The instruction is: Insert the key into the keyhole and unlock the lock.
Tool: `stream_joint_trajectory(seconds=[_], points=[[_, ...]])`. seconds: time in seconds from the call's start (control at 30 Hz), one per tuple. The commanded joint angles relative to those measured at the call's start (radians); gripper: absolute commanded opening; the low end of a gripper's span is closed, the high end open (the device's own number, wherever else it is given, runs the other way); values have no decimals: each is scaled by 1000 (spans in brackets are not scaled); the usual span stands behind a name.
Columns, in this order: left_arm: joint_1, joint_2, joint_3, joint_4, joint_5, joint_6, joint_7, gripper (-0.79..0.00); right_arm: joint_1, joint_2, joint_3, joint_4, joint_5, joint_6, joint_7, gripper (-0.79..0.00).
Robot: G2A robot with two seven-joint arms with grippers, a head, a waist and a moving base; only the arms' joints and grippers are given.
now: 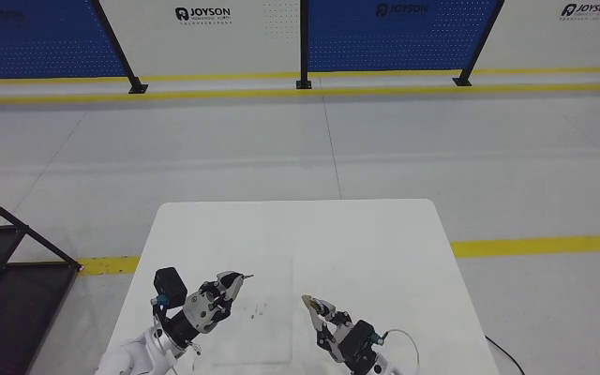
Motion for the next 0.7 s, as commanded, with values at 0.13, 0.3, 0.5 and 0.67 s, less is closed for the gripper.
stream_joint_trajectory(seconds=[0.13, 0.3, 0.5, 0.67], points=[[0, 0, 0, 0, 0, 0, 0, -785, -41, 24, 62, -39, 8, -125, -89, -785], [0, 0, 0, 0, 0, 0, 0, -785, -41, 24, 62, -39, 8, -125, -89, -785], [0, 0, 0, 0, 0, 0, 0, -785, -41, 24, 62, -39, 8, -125, -89, -785], [-48, -3, 54, 16, -122, -25, -34, -785, 17, 15, 33, -40, 177, -223, -74, -785]])
